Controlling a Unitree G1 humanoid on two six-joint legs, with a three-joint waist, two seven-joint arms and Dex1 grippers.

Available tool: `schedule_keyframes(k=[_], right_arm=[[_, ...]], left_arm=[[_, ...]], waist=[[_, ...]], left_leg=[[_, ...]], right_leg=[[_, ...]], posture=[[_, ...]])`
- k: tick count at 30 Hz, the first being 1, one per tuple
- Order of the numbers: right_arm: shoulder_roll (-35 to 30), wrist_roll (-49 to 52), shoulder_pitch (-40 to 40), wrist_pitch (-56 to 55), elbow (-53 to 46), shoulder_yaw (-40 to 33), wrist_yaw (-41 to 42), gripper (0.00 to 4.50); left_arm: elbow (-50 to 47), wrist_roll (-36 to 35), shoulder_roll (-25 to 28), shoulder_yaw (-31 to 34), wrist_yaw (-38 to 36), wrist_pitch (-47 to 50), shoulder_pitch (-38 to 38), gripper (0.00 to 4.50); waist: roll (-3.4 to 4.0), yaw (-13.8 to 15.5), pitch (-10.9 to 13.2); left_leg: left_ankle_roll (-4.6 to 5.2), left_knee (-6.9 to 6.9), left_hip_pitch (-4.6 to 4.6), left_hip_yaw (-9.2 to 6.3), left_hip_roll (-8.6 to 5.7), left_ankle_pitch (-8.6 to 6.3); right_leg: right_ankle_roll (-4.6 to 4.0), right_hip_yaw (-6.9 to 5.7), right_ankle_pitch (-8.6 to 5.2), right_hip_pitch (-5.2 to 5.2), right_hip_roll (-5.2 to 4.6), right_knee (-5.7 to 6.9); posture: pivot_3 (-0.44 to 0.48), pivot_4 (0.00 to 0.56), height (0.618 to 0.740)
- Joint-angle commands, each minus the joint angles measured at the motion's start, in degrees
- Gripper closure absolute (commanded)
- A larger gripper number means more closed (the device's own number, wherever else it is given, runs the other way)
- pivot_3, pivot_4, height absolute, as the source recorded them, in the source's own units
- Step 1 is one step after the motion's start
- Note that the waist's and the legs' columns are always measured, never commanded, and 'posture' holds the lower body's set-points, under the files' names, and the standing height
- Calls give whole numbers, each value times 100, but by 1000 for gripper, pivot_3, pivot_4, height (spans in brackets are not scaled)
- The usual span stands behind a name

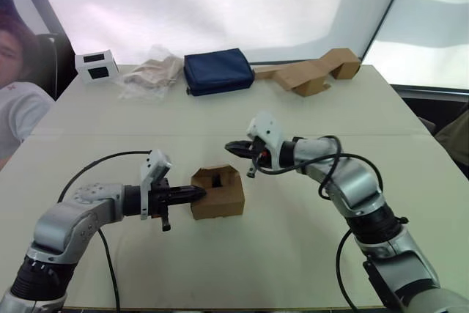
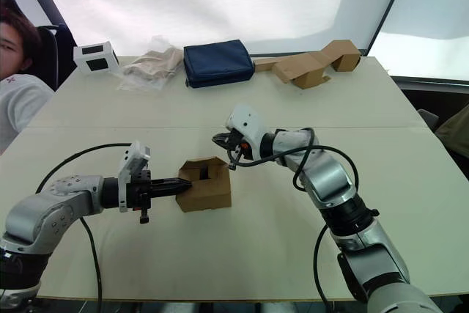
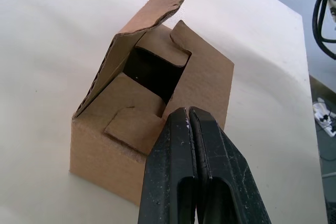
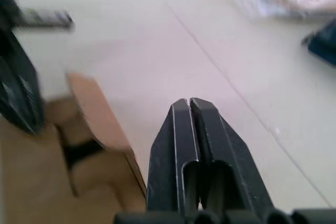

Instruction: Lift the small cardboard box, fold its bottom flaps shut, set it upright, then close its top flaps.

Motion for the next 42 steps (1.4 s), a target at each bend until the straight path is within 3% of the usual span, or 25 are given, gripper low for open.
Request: schedule_keyframes(k=[1, 15, 22, 27, 42], right_arm=[[53, -64, -92, -194, -243, 114, 198, 4500], [-29, 59, 399, 66, -855, 165, 545, 4500], [-65, 14, 456, 31, -861, 220, 600, 4500], [-53, -1, 463, -3, -869, 311, 683, 4500], [-46, 65, 535, 112, -1142, 267, 659, 4500]], left_arm=[[-171, -114, 22, 79, 22, -11, 40, 4468], [-289, -219, 138, 118, 39, -23, 227, 4468], [-125, -682, 109, 690, 243, 177, 30, 4468], [163, -695, 121, 765, 239, 132, -182, 4468], [661, 148, -395, 23, 435, -589, -354, 4468]], waist=[[0, 2, 0], [0, 0, 0], [0, 5, 0], [0, 4, 0], [0, 8, 0]], left_leg=[[0, 0, 0, 0, 0, 0], [0, 1, 3, -1, 1, 0], [0, 1, 3, -2, 2, 0], [0, 1, 3, -2, 1, 0], [0, 1, 3, -2, 1, 0]], right_leg=[[0, 0, 0, 1, 0, 0], [0, 0, 0, 3, -1, 0], [0, 0, 0, 3, -1, 0], [0, -1, 0, 4, -1, 0], [0, -2, 0, 3, 2, 0]], posture=[[0, 150, 740], [0, 150, 740], [0, 150, 740], [0, 150, 740], [0, 150, 740]])
